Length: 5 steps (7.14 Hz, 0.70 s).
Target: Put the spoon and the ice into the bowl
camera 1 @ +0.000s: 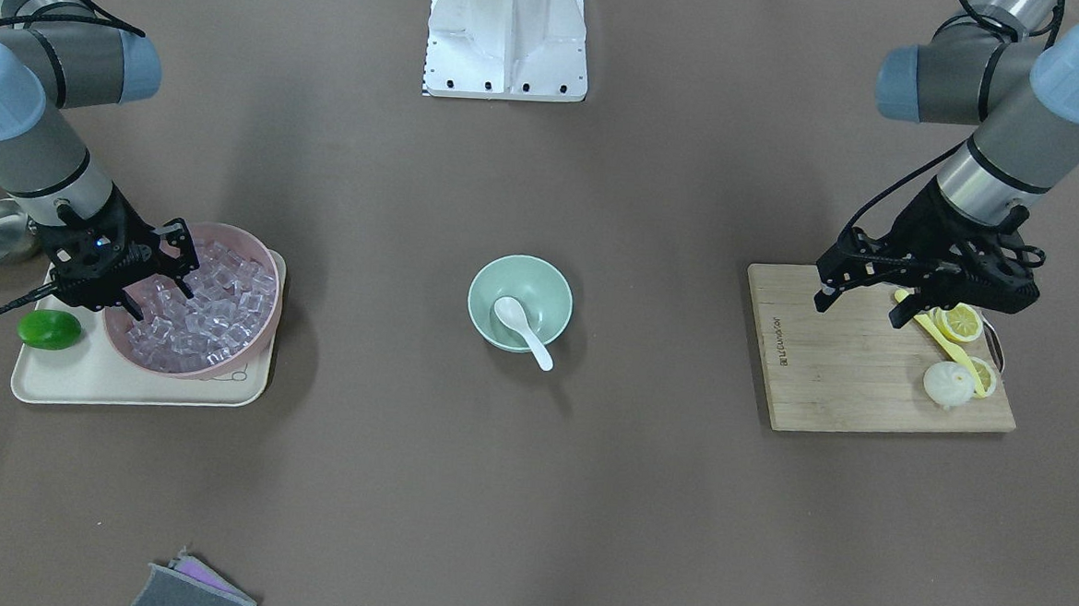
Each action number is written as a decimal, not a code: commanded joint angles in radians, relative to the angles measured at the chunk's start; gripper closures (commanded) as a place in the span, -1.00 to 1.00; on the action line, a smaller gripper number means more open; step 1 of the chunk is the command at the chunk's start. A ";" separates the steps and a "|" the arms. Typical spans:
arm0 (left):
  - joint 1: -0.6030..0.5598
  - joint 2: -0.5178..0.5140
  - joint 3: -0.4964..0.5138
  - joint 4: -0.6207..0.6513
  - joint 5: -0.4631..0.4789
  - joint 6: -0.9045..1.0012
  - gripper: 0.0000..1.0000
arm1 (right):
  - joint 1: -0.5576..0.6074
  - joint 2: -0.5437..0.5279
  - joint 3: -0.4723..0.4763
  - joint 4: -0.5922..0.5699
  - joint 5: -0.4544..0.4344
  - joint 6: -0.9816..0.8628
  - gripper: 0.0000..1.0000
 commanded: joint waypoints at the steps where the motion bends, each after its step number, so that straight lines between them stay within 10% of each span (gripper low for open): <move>1: -0.004 -0.003 -0.001 0.000 0.000 0.000 -0.96 | -0.009 -0.002 -0.009 0.001 -0.001 0.000 -0.24; 5: -0.010 -0.004 0.001 0.001 0.000 0.000 -0.96 | -0.025 0.010 -0.028 0.001 -0.004 0.003 0.27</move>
